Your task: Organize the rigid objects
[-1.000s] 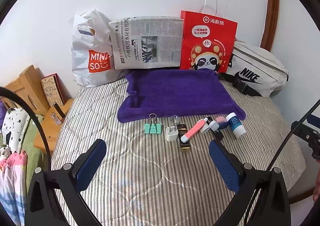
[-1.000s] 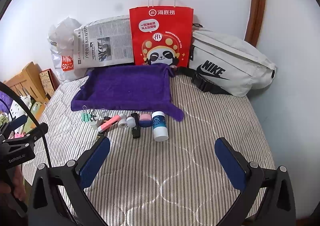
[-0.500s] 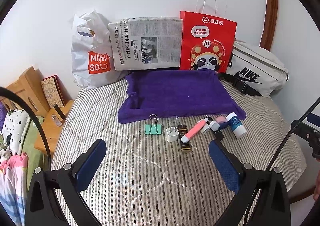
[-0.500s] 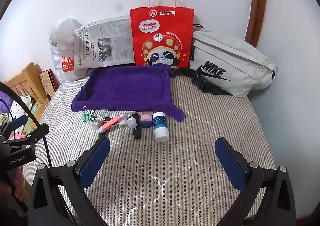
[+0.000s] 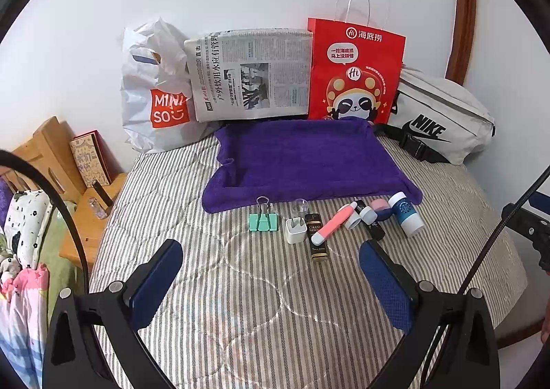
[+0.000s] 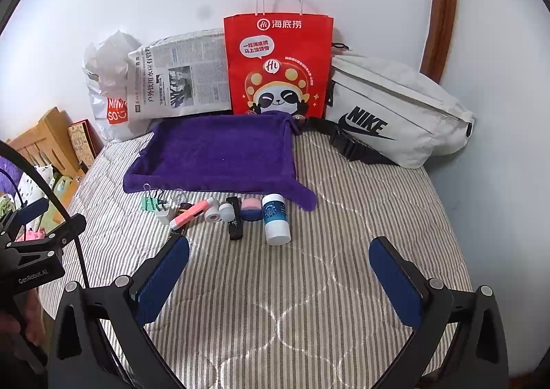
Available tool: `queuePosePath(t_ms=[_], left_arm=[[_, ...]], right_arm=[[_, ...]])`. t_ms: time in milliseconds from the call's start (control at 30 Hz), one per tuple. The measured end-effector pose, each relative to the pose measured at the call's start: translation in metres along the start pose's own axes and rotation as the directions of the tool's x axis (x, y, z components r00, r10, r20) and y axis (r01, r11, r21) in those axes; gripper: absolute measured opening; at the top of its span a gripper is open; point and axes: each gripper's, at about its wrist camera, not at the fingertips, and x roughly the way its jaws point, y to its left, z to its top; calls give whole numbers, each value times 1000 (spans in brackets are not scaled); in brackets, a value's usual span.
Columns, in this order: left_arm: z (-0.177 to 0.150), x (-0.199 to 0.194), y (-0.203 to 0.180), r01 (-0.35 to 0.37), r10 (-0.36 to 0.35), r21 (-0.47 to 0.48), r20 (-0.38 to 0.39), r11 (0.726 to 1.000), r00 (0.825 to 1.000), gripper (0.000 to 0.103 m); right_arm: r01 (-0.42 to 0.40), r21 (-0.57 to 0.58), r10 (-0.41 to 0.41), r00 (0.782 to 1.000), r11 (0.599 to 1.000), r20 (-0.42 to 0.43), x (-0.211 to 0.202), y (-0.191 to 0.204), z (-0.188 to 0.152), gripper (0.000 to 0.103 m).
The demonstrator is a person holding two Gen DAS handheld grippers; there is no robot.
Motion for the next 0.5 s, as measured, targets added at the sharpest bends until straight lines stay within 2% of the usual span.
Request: queuePosePath(t_ms=[500], left_arm=[[-2, -2, 0, 0, 0, 1, 1, 1000, 1000, 103]], right_arm=[[4, -3, -4, 1000, 1000, -4, -2, 2, 1, 103]])
